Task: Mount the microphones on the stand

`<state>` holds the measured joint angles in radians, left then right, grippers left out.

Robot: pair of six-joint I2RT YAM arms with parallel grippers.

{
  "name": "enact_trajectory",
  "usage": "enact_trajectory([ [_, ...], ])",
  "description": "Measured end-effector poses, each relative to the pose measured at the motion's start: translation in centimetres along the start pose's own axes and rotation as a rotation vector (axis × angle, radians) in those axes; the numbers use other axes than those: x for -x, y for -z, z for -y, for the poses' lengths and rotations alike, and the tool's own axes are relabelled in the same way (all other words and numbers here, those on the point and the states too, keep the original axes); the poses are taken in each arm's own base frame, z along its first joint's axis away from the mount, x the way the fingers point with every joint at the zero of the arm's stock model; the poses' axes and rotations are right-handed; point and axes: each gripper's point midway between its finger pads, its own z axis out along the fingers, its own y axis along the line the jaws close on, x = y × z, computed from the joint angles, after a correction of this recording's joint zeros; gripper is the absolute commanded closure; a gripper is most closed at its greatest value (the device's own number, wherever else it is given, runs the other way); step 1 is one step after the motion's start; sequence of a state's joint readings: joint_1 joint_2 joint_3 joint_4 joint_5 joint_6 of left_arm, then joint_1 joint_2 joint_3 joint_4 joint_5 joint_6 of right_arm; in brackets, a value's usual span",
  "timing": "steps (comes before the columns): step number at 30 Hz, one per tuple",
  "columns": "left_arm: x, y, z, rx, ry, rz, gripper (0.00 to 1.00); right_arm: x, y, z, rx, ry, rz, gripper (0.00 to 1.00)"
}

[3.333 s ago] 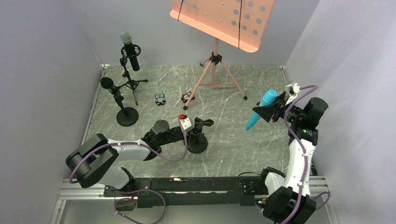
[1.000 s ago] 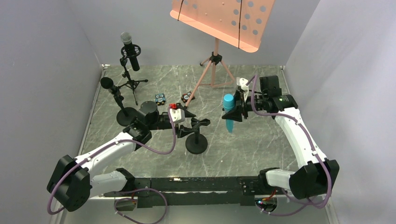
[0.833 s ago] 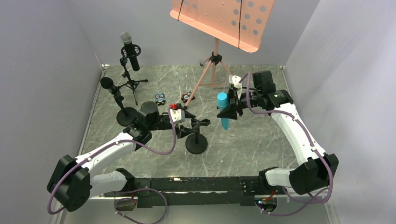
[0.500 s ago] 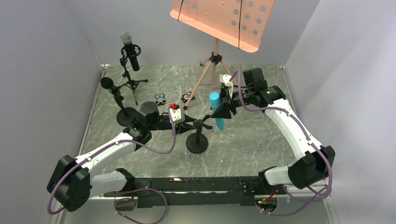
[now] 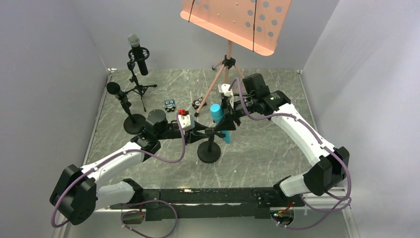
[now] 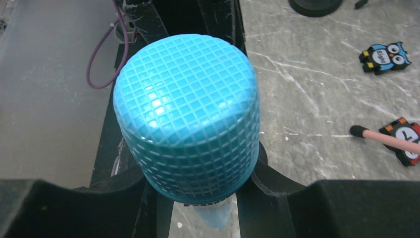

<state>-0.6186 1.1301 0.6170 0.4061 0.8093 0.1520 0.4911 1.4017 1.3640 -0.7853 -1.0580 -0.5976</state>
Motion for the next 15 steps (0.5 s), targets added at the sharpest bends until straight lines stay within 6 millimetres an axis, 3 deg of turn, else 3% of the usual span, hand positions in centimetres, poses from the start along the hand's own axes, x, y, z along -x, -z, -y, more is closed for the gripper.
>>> enact_trajectory([
  [11, -0.1, 0.4, 0.3, 0.035, 0.041, 0.064, 0.86, -1.3, -2.2, 0.1, 0.001, -0.002, 0.041, 0.91],
  [15, -0.3, 0.6, 0.3, 0.059, 0.078, 0.092, 0.8, -1.3, -2.6, 0.4, -0.005, 0.0, 0.061, 0.89],
])
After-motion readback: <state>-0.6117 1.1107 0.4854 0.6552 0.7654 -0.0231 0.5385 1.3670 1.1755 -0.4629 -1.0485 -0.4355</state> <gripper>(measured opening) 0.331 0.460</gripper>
